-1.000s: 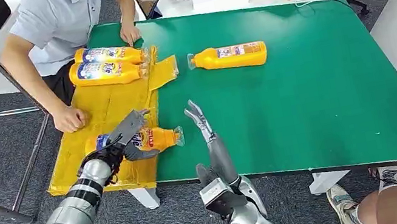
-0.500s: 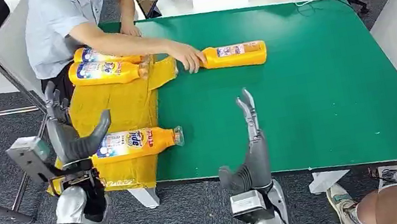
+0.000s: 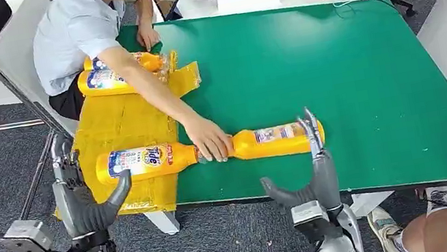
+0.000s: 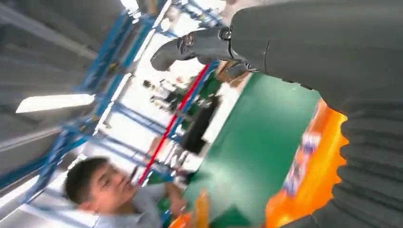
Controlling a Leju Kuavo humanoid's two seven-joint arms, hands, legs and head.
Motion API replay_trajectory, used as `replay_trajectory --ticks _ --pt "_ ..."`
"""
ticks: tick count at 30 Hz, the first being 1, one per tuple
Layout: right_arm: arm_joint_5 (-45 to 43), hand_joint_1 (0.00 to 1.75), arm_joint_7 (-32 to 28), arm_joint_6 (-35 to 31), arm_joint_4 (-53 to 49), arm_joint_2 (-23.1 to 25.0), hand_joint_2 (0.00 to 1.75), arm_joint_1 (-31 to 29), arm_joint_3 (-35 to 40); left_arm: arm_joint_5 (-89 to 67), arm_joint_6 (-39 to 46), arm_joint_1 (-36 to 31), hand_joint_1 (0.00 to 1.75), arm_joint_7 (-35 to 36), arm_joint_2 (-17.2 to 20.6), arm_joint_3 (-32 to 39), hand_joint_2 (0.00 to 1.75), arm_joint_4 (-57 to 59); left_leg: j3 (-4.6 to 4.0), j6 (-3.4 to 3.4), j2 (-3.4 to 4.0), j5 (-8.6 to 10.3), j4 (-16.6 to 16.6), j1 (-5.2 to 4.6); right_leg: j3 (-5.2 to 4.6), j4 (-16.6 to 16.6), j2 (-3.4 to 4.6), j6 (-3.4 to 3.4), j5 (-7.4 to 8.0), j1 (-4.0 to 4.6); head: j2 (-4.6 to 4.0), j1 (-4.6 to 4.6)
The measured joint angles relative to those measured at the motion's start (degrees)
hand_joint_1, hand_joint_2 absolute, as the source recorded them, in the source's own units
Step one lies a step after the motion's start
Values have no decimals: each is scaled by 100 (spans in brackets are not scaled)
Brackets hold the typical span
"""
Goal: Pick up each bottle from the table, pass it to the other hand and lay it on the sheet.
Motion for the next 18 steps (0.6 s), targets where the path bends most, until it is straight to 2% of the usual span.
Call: replay_trajectory --ticks 9,15,18 --pt "379 0 -9 -180 313 72 175 -9 -437 -19 -83 216 0 24 -2 -232 175 -48 1 -1 1 1 0 2 -1 2 0 0 0 7 0 0" --pt "1091 0 652 -256 805 31 175 -231 -502 31 -260 263 0 31 -7 -284 175 -90 1 -1 3 1 -1 4 -1 1 0 0 0 4 0 0" --pt "1408 0 938 -273 1373 -29 175 -493 -620 4 -321 267 0 70 -9 -308 175 -90 1 1 3 2 0 2 0 1 0 1 2 2 0 0"
